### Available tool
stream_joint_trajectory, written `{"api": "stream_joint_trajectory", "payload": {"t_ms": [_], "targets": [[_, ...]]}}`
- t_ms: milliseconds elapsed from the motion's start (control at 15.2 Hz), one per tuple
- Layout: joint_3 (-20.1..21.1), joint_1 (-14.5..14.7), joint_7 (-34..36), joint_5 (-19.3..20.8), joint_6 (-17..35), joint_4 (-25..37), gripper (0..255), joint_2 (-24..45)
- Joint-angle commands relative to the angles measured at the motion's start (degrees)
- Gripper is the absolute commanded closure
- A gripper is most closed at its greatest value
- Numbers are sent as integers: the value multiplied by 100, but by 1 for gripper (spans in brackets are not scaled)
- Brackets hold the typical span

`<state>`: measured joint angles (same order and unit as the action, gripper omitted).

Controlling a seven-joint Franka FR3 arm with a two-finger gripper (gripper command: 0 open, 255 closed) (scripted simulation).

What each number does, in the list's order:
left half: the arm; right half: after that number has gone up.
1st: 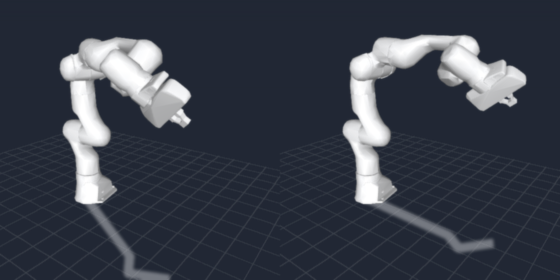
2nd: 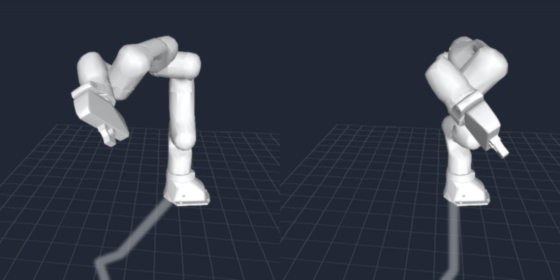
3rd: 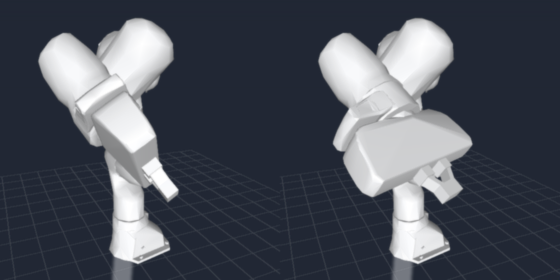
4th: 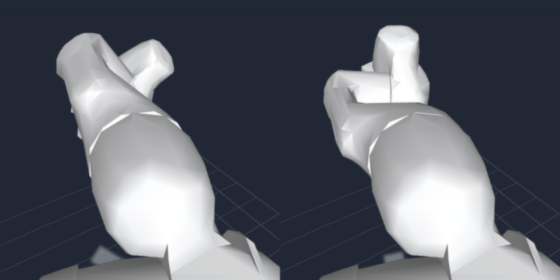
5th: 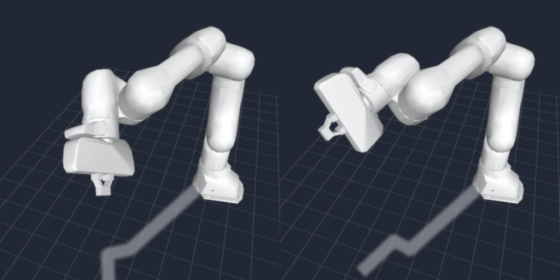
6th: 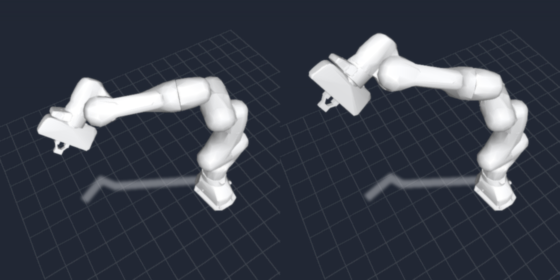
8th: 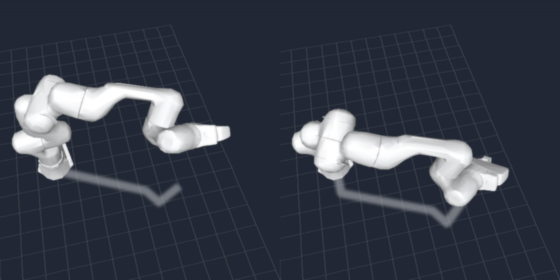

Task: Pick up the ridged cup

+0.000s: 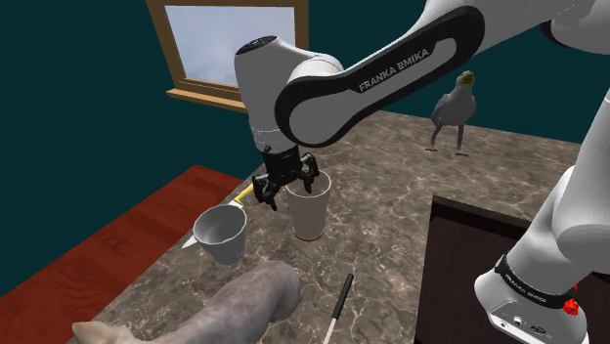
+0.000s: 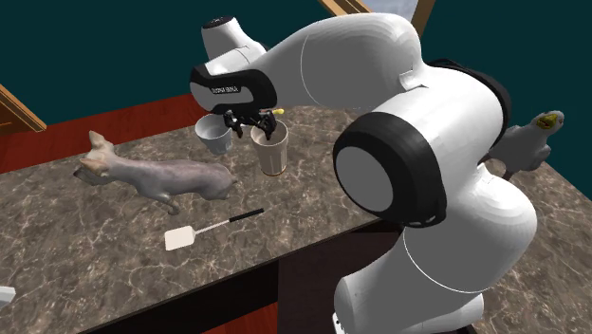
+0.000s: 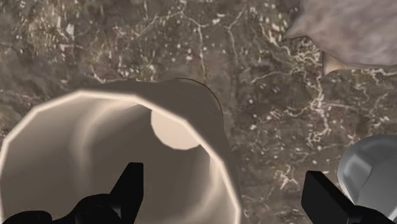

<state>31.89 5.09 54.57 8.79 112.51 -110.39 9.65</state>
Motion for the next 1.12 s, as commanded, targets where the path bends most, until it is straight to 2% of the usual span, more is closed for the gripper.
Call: {"api": "stream_joint_trajectory", "payload": {"t_ms": [0,594,1056], "targets": [[0,-3,0,-2,29,-33,255,-9],[0,1,8,4,33,-29,255,3],[23,-21,-101,-126,-457,309,255,-186]]}}
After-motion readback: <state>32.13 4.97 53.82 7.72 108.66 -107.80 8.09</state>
